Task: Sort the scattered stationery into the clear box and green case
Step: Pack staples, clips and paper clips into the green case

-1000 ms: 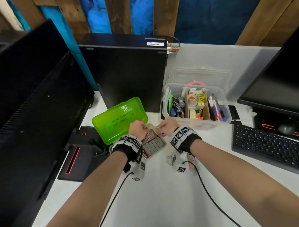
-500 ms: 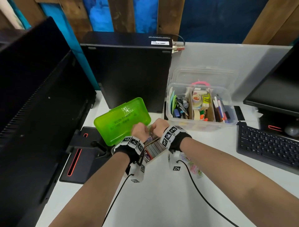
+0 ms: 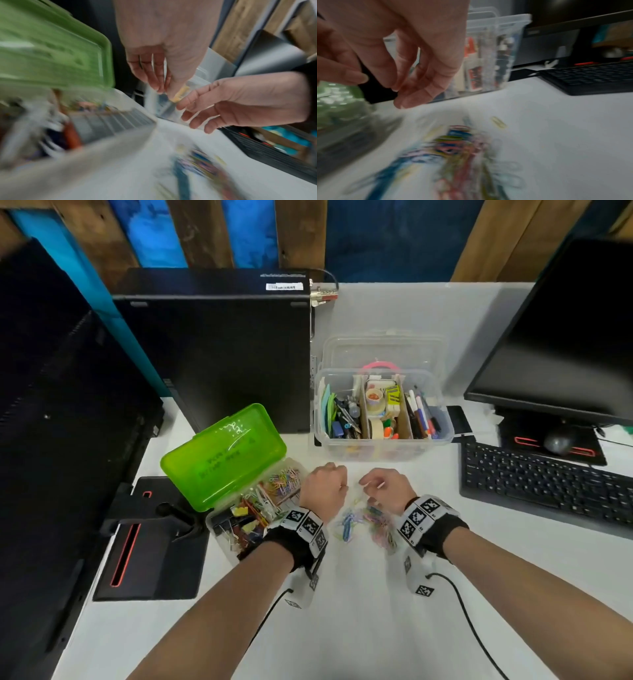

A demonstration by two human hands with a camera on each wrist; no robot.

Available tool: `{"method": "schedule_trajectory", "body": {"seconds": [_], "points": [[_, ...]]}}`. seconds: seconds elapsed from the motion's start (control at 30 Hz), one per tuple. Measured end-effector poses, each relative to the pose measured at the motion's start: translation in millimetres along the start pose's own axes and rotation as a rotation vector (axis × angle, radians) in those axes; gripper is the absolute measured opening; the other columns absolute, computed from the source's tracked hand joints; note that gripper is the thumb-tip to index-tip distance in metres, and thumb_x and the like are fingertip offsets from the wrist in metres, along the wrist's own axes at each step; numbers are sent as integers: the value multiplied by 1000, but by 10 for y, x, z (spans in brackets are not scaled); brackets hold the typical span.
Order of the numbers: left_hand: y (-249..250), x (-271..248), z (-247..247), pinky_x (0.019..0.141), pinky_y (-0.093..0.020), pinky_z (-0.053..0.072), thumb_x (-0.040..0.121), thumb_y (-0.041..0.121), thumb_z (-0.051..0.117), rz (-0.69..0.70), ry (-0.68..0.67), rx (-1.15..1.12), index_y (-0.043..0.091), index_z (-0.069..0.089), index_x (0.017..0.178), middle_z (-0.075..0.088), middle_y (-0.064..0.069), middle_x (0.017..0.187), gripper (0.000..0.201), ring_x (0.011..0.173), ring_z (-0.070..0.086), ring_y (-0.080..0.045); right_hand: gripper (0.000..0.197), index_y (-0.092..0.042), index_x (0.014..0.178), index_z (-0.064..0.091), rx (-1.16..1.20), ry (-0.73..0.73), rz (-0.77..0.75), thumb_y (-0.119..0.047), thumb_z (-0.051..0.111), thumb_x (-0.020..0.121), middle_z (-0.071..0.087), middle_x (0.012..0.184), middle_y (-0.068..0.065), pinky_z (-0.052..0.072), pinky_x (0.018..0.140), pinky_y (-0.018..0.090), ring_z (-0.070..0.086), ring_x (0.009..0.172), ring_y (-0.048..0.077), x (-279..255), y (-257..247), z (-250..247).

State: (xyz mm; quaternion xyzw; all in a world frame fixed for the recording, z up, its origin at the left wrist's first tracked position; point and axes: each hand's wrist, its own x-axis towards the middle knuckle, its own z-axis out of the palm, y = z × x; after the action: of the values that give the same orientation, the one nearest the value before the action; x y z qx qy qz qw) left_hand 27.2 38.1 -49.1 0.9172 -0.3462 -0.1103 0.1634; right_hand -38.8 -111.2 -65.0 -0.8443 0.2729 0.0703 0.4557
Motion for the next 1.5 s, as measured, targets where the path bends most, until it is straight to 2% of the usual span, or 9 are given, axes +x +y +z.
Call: {"method": "schedule_trajectory", "body": {"seconds": [0.1, 0.27, 0.4, 0.53, 0.67, 0.83, 0.93, 1.1, 1.5], "points": [[196, -42, 260, 83, -39, 46, 92, 16, 48, 70, -137, 25, 10, 57, 106, 55, -9, 109, 17, 102, 56, -29, 17, -23, 85, 58, -161, 9, 144, -6, 57, 82, 62, 78, 5, 53, 66, 33, 62, 71, 26, -89, 346, -254], [272, -136, 338, 80, -34, 47, 92, 37, 55, 11, -399, 290, 8, 60, 112, 64, -10, 111, 36, 102, 62, -28, 30, -15, 86, 49, -208, -156, 409, -24, 75, 74, 62, 83, 7, 49, 46, 25, 61, 54, 21, -334, 546, -397], [204, -123, 366, 65, -27, 42, 83, 23, 68, -39, -602, 164, 7, 59, 98, 63, -12, 95, 24, 84, 62, -26, 24, -10, 84, 68, -388, -366, 317, -25, 77, 67, 66, 62, 2, 51, 46, 22, 66, 53, 17, -418, 500, -150], [251, -118, 407, 72, -31, 47, 88, 9, 56, -98, -450, 0, 3, 63, 102, 66, -14, 104, 17, 99, 63, -30, 12, -16, 71, 59, -297, -190, 191, -7, 67, 71, 62, 62, -2, 54, 53, 22, 60, 56, 15, -364, 424, 53], [228, -64, 385, 84, -36, 47, 86, 21, 60, -39, -283, -93, 9, 53, 104, 53, -9, 109, 22, 102, 56, -29, 18, -22, 71, 56, -224, -81, 155, -16, 74, 72, 63, 87, 1, 54, 74, 34, 61, 77, 19, -209, 349, -65], [197, -85, 479, 94, -43, 43, 65, 61, 74, 16, -343, 123, 15, 27, 138, 32, -11, 130, 99, 114, 40, -32, 106, -25, 138, 26, -507, -186, 245, -44, 86, 52, 25, 124, 8, 44, 97, 41, 43, 114, 31, -130, 428, -258], [197, -63, 547, 101, -44, 37, 62, 67, 74, 43, -415, 190, 18, 14, 148, 22, -12, 141, 115, 124, 32, -34, 124, -29, 145, 16, -625, -233, 135, -49, 87, 46, 21, 129, 11, 40, 103, 45, 37, 120, 34, -123, 431, -137], [172, -1, 605, 83, -40, 45, 67, 52, 77, 43, -348, 76, 18, 34, 133, 29, -11, 128, 86, 112, 42, -31, 98, -20, 133, 35, -540, -169, -16, -36, 87, 52, 28, 118, 9, 45, 96, 38, 44, 108, 30, -72, 430, 5], [149, 72, 566, 84, -34, 45, 85, 21, 65, -29, -269, -175, 11, 58, 104, 47, -8, 105, 23, 93, 58, -29, 19, -11, 91, 67, -393, -137, -109, -16, 75, 74, 53, 91, 8, 45, 80, 30, 55, 85, 25, -47, 380, 35]]}}
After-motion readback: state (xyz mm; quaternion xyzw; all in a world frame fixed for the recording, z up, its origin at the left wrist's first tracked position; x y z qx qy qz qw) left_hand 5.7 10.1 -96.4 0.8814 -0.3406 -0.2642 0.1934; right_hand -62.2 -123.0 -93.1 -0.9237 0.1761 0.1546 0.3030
